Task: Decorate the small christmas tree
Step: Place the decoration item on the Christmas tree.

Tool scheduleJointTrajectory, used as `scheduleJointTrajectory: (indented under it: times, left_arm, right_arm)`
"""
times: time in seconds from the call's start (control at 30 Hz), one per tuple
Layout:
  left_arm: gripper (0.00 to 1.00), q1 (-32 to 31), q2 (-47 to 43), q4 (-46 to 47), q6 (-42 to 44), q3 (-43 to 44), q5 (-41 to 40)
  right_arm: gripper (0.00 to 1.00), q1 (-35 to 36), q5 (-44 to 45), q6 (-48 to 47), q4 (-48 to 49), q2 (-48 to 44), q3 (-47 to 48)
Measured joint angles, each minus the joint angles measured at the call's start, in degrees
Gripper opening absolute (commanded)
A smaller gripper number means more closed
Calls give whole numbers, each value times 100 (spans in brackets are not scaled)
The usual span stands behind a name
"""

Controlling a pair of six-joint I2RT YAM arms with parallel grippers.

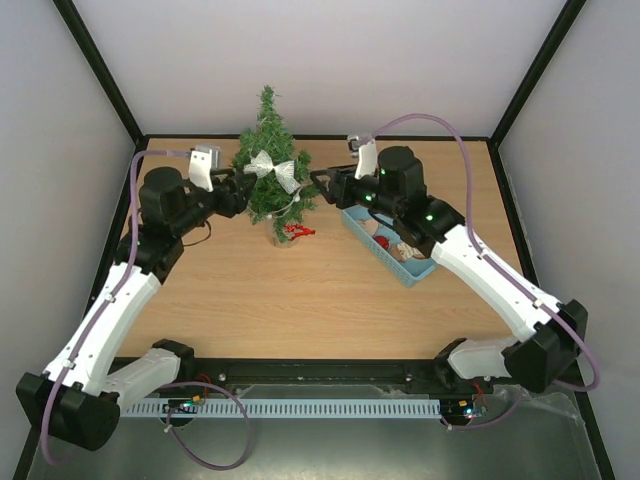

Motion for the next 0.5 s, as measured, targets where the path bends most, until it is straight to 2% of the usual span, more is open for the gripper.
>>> scheduleJointTrajectory:
  times: [0.13,0.17,0.2,0.37,0.5]
  left_arm:
    - [86,0,-184,-232,63,70,-254]
    - [95,2,-260,-286,61,70,-345]
    - [99,0,-334,-341,68,70,-435]
    - [99,2,-643,-535,118,15,-909]
    - [99,2,-824,-608,111,-251,-1325]
  right_arm:
    - [50,-15,684,-404,-179,-332,-162]
    - [50,-50,914,-505,-240,-407,-227]
    - [50,-103,1067,-564,-278,-444,-275]
    - [46,-769,1814,-785,-518,-422,-660]
    - [35,-1346,2142,-909,-684,-72,-970]
